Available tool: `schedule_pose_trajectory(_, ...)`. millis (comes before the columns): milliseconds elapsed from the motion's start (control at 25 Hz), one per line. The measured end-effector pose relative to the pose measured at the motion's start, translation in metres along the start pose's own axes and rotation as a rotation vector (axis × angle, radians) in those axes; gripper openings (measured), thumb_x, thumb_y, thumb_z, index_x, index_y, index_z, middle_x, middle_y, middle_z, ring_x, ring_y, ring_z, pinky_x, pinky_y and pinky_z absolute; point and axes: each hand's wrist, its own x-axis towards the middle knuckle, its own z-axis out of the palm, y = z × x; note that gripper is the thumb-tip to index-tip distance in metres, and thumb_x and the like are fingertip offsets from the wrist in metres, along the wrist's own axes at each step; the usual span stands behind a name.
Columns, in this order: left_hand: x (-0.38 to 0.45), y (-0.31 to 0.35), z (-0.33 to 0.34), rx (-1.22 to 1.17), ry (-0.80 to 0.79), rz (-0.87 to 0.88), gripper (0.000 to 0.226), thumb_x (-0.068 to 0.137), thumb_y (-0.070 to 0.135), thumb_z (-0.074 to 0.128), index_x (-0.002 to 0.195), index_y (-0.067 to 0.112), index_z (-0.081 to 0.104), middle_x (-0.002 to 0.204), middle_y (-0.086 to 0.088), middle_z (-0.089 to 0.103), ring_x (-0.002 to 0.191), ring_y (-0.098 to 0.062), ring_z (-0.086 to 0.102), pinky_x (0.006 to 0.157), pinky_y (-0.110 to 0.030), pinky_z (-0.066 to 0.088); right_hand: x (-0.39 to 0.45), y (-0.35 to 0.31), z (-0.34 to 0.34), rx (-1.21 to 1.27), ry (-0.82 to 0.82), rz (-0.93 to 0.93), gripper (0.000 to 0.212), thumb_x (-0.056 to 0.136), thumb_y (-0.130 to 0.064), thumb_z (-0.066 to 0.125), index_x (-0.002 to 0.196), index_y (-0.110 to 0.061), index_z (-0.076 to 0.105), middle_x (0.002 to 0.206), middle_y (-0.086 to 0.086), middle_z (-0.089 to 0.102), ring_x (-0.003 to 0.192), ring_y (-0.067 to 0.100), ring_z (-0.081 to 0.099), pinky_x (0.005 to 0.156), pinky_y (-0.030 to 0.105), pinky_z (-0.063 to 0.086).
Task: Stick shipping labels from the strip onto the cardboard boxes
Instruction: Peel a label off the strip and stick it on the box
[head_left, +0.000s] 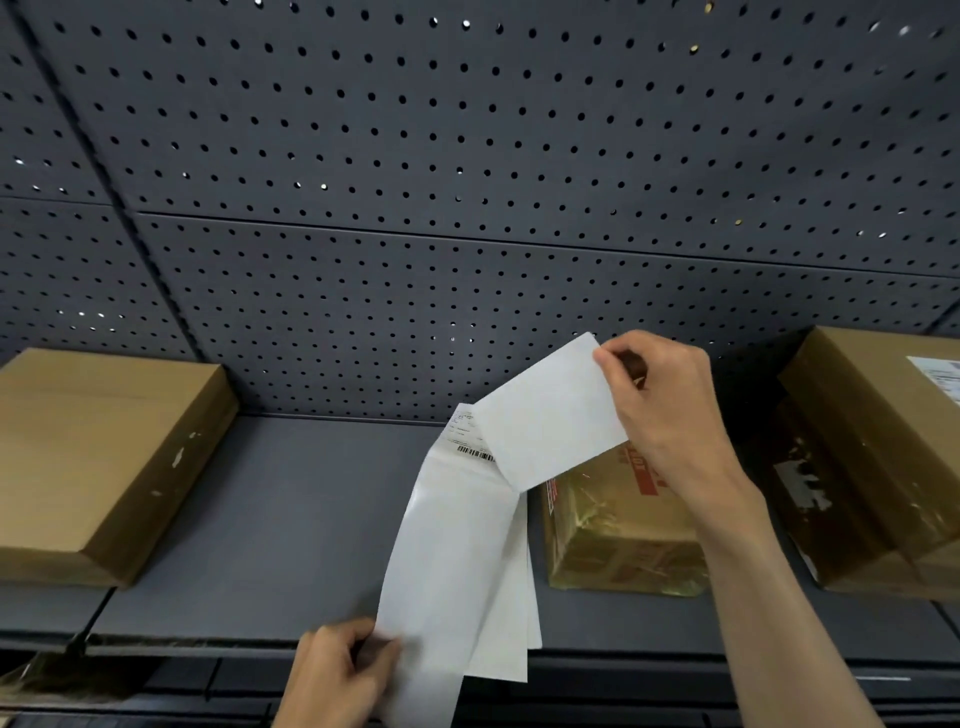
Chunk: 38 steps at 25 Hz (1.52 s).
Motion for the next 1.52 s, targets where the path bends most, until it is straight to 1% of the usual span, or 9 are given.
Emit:
schedule_pose_trajectory(200, -0.004, -0.003, -0.004, 0.320, 0.111, 0.205, 0.022, 0.062, 0.051, 0.062, 0.068, 0.031, 0.071, 0.076, 0.019, 0.064, 0.070, -0.007, 0.060, 0.055, -0.023, 0.051, 0.001, -0.008, -0.009, 0.020, 0.060, -0.079, 0.011, 0.098, -0.013, 0.068, 0.096, -0.006, 0.077, 0.088, 0.003, 0.075, 0.075, 0.011, 0.066, 0.067, 0.028, 0.056)
schedule_pose_trajectory(400, 0.012, 0.024, -0.020, 0.448, 0.267, 0.309, 0.032, 0.074, 0.052, 0.055, 0.083, 0.023, 0.066, 0.079, 0.007, 0.064, 0.077, -0.020, 0.062, 0.065, -0.033, 0.035, -0.005, -0.010, -0.010, 0.007, 0.094, -0.207, 0.008, 0.097, -0.010, 0.069, 0.095, -0.005, 0.075, 0.087, 0.002, 0.073, 0.075, 0.016, 0.067, 0.064, 0.039, 0.057)
schedule_pose_trajectory(520, 0.026, 0.081, -0.026, -0.076, 0.188, 0.271, 0.024, 0.080, 0.049, 0.056, 0.089, 0.028, 0.064, 0.081, 0.006, 0.068, 0.078, -0.010, 0.062, 0.070, -0.029, 0.044, -0.014, -0.019, -0.007, -0.052, 0.117, -0.346, 0.012, 0.100, -0.010, 0.063, 0.096, -0.004, 0.072, 0.088, 0.005, 0.071, 0.072, 0.021, 0.066, 0.058, 0.042, 0.056)
schedule_pose_trajectory(680, 0.061, 0.145, -0.024, -0.837, -0.077, 0.018, 0.030, 0.098, 0.029, 0.054, 0.089, 0.003, 0.067, 0.089, -0.018, 0.077, 0.078, -0.029, 0.074, 0.062, -0.030, 0.054, -0.048, -0.035, 0.009, -0.239, 0.143, -0.676, 0.027, 0.106, -0.009, 0.054, 0.090, 0.000, 0.074, 0.085, 0.012, 0.072, 0.068, 0.029, 0.067, 0.053, 0.040, 0.056)
schedule_pose_trajectory(960, 0.073, 0.155, -0.012, -0.813, -0.027, -0.023, 0.013, 0.087, 0.005, 0.070, 0.080, -0.006, 0.071, 0.076, -0.018, 0.071, 0.073, -0.027, 0.062, 0.064, -0.031, 0.054, -0.104, -0.028, 0.027, -0.392, -0.035, -0.905, 0.021, 0.100, -0.006, 0.057, 0.098, -0.005, 0.078, 0.100, 0.012, 0.077, 0.093, 0.025, 0.073, 0.066, 0.033, 0.059)
schedule_pose_trajectory(1160, 0.069, 0.158, -0.011, -0.840, 0.079, 0.075, 0.017, 0.084, 0.002, 0.071, 0.069, 0.007, 0.067, 0.076, -0.011, 0.068, 0.074, -0.023, 0.060, 0.069, -0.035, 0.048, -0.108, -0.015, 0.015, 0.097, -0.063, -0.373, 0.039, 0.098, -0.047, 0.061, 0.097, -0.011, 0.076, 0.109, -0.001, 0.073, 0.103, 0.007, 0.066, 0.087, 0.020, 0.053)
schedule_pose_trajectory(1280, 0.065, 0.166, -0.007, -0.923, 0.013, 0.068, 0.023, 0.088, -0.005, 0.062, 0.068, 0.006, 0.064, 0.071, -0.004, 0.069, 0.062, -0.013, 0.064, 0.053, -0.019, 0.048, -0.089, -0.009, 0.004, 0.485, 0.014, 0.303, 0.005, 0.095, -0.031, 0.068, 0.098, -0.029, 0.071, 0.096, -0.014, 0.072, 0.092, 0.001, 0.067, 0.075, 0.016, 0.054)
schedule_pose_trajectory(1360, 0.063, 0.169, 0.000, -0.972, -0.024, 0.060, 0.017, 0.089, -0.006, 0.061, 0.072, 0.000, 0.061, 0.069, -0.004, 0.069, 0.055, -0.009, 0.063, 0.046, -0.015, 0.046, -0.078, 0.000, 0.004, 0.736, -0.098, 0.617, 0.008, 0.094, -0.021, 0.070, 0.100, -0.024, 0.074, 0.093, -0.006, 0.078, 0.090, 0.009, 0.073, 0.062, 0.021, 0.057)
schedule_pose_trajectory(1520, 0.066, 0.169, 0.015, -0.984, -0.062, 0.038, 0.015, 0.089, -0.001, 0.063, 0.074, 0.001, 0.063, 0.071, -0.006, 0.069, 0.058, -0.014, 0.062, 0.050, -0.019, 0.047, -0.068, 0.009, -0.003, 0.798, -0.130, 0.709, 0.006, 0.092, -0.008, 0.072, 0.092, -0.011, 0.077, 0.090, -0.005, 0.081, 0.082, 0.012, 0.076, 0.053, 0.019, 0.053)
